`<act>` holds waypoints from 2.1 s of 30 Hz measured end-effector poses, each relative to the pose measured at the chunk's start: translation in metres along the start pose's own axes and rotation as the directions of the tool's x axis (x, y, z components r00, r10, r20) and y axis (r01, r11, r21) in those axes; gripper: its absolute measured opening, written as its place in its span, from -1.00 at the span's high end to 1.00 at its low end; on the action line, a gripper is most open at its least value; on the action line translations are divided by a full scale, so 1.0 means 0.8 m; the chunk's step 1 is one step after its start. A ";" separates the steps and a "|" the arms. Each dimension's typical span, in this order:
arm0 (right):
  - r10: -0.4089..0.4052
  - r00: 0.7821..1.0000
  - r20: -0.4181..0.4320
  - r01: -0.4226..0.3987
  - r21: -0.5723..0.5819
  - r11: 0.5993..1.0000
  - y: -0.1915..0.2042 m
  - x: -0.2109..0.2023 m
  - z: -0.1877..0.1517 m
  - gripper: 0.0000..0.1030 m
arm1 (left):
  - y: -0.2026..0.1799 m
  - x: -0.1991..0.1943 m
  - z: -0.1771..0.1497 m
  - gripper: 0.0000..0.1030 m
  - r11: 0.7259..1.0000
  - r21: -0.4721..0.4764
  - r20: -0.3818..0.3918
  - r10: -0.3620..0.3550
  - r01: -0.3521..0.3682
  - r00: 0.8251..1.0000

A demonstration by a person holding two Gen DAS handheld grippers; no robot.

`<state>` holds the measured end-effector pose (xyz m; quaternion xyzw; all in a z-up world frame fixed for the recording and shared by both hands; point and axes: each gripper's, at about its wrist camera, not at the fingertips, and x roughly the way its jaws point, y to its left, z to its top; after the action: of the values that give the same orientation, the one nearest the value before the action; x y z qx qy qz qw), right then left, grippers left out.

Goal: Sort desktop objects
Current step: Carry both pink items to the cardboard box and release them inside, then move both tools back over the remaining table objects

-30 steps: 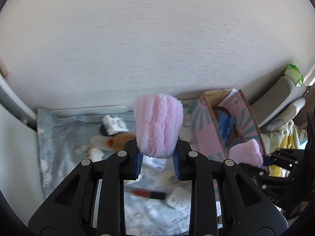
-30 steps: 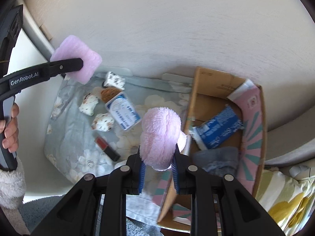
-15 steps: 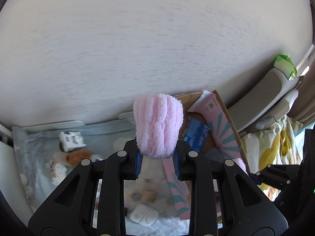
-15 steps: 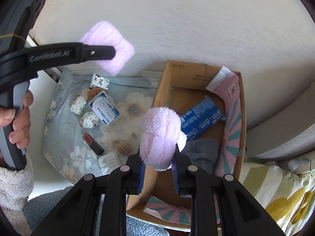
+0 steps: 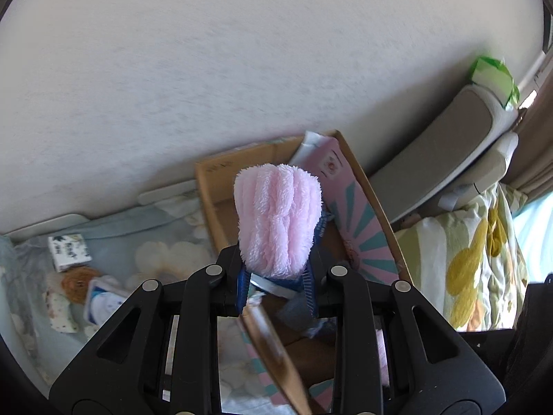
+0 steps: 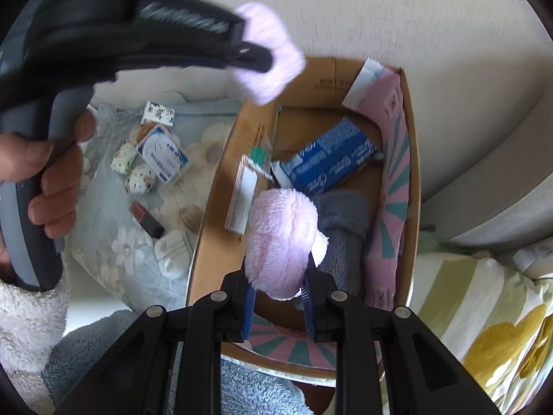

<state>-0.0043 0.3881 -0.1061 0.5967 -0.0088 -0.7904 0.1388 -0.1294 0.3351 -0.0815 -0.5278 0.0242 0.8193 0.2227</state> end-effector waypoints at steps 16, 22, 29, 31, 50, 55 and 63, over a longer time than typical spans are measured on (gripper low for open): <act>-0.036 0.998 -0.047 0.038 0.039 0.999 -0.003 0.023 -0.011 -0.02 | -0.026 0.019 -0.002 -1.00 0.999 0.042 -0.034 0.022 -0.020 0.999; -0.050 0.998 -0.038 0.053 0.092 0.994 -0.016 0.017 -0.012 -0.55 | -0.029 0.008 -0.002 -0.99 0.998 0.058 -0.005 0.011 -0.010 1.000; -0.076 0.997 -0.029 0.079 0.138 0.987 -0.020 0.012 -0.009 -0.55 | -0.012 -0.015 -0.006 -0.99 0.997 0.079 0.008 0.020 -0.020 1.000; -0.076 0.997 -0.023 0.078 0.153 0.985 -0.018 0.011 -0.007 -0.55 | 0.000 -0.023 -0.007 -0.99 0.997 0.074 0.013 0.023 -0.024 1.000; -0.135 0.988 0.073 0.123 0.153 0.981 0.054 -0.017 0.027 -0.55 | 0.134 -0.126 -0.033 -0.99 0.999 -0.026 0.101 0.032 -0.029 0.994; -0.129 0.985 0.111 0.113 0.136 0.984 0.085 -0.022 0.037 -0.55 | 0.167 -0.161 -0.048 -0.99 0.997 -0.027 0.144 0.069 -0.066 0.987; -0.106 0.984 0.145 0.095 0.081 0.992 0.141 -0.020 0.052 -0.55 | 0.253 -0.205 -0.078 -0.99 0.989 -0.100 0.176 0.123 -0.106 0.977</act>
<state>-0.0162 0.2770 -0.0584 0.5403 -0.0180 -0.8379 0.0756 -0.0988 0.0802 -0.0046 -0.4582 -0.0028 0.8757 0.1524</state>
